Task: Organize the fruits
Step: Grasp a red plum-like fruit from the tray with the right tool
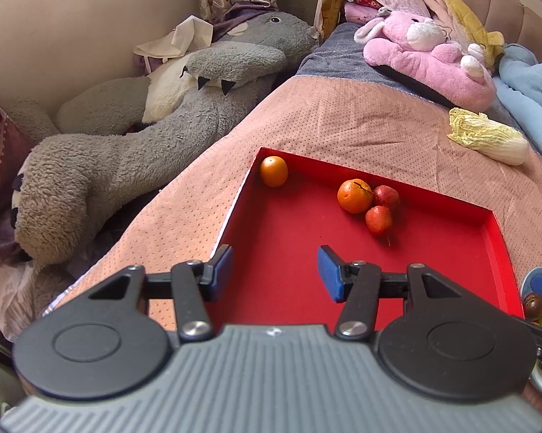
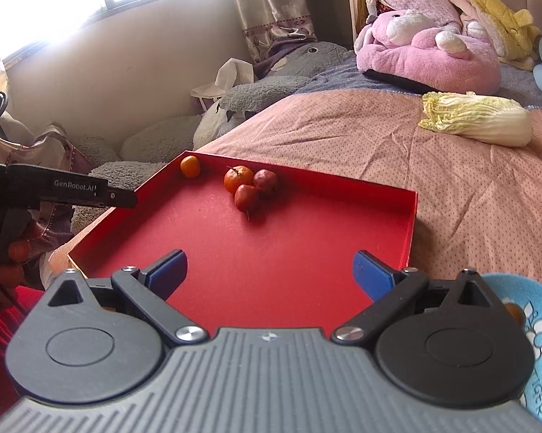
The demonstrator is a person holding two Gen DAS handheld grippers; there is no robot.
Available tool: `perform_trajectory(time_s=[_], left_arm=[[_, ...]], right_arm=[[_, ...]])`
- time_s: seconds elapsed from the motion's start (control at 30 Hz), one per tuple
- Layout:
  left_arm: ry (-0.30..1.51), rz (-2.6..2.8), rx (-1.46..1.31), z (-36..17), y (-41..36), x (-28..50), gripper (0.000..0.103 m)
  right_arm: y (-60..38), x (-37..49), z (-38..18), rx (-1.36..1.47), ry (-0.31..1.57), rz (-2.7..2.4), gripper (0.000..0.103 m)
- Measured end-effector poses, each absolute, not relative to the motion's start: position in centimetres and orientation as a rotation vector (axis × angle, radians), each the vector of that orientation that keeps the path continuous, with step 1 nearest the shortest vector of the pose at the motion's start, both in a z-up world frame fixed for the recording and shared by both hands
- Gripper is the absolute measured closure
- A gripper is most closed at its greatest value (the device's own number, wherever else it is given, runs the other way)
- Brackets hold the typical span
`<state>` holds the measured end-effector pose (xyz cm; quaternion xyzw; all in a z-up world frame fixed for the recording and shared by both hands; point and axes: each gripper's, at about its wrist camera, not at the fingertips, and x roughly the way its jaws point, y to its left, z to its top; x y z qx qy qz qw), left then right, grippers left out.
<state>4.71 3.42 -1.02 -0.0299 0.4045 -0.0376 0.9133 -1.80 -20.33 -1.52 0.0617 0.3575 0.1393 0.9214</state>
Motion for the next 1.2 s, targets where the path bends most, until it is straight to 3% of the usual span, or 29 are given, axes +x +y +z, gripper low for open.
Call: perform_trajectory(time_s=[0.2, 0.37, 0.53, 0.7, 0.73, 1.2], left_arm=[[0.788, -0.045, -0.045, -0.8, 2.2, 4.9, 0.048], [0.786, -0.006, -0.086, -0.7, 2.7, 5.4, 0.048], [0.786, -0.01, -0.071, -0.9, 2.3, 6.1, 0.048], [0.805, -0.04, -0.058, -1.4, 1.6, 7.2, 0.048], [0.808, -0.051, -0.058, -1.5, 1.4, 7.4, 0.048], [0.891, -0.205, 0.089, -4.8, -4.3, 12.2, 0.048]], right_arm=[[-18.0, 4.3, -2.1, 0.113, 0.73, 0.31, 0.007], [-14.9, 8.5, -4.9, 0.08, 0.81, 0.352, 0.037], [-12.9, 11.0, -7.6, 0.065, 0.852, 0.347, 0.054], [-11.8, 12.7, -8.1, 0.048, 0.842, 0.345, 0.061], [-11.7, 12.8, -8.1, 0.035, 0.843, 0.344, 0.069], [-18.4, 4.0, -5.0, 0.145, 0.828, 0.324, 0.069]])
